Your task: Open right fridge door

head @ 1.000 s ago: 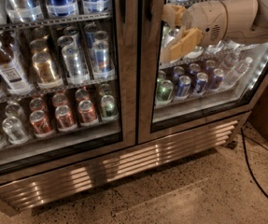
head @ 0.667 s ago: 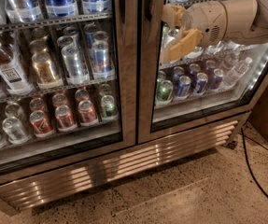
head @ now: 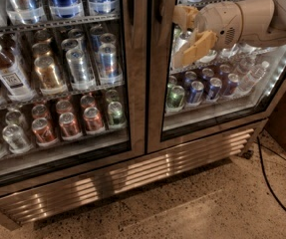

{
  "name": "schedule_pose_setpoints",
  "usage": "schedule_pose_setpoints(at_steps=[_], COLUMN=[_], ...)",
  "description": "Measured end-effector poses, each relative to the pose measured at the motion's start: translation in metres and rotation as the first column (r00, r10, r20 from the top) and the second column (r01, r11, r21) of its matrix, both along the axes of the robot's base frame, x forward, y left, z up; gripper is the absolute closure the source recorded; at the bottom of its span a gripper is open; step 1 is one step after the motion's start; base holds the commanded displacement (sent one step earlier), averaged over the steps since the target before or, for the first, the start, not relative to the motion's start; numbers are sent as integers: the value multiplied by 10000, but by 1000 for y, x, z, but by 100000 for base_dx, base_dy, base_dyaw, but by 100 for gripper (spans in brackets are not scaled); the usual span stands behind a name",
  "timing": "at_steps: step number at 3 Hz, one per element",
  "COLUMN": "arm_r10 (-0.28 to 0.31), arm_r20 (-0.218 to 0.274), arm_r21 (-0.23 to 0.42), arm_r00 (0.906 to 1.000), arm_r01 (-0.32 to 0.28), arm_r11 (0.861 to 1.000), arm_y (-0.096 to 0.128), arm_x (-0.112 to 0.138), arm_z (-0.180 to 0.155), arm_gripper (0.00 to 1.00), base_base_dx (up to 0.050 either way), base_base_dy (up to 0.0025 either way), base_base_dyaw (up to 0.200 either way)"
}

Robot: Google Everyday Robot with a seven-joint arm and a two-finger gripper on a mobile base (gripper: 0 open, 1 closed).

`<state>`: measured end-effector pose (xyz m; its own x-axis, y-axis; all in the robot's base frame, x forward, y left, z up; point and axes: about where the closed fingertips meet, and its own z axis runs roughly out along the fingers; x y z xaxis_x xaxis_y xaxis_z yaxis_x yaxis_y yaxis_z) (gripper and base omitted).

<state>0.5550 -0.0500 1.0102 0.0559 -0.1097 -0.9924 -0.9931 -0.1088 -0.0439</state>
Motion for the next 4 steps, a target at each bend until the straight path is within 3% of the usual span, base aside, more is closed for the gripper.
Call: schedule_pose_setpoints(at_steps=[1, 4], arm_r10=[0, 84], arm_r20=[0, -8], arm_r21=[0, 69], arm_r00=[10000, 10000], arm_r01=[0, -84], arm_r11=[10000, 9999], arm_y=[-2, -6], arm_x=[1, 4], arm_z=[0, 0], arm_gripper=[19, 88], base_base_dx=[0, 0], base_base_dy=[0, 0], base_base_dyaw=[0, 0])
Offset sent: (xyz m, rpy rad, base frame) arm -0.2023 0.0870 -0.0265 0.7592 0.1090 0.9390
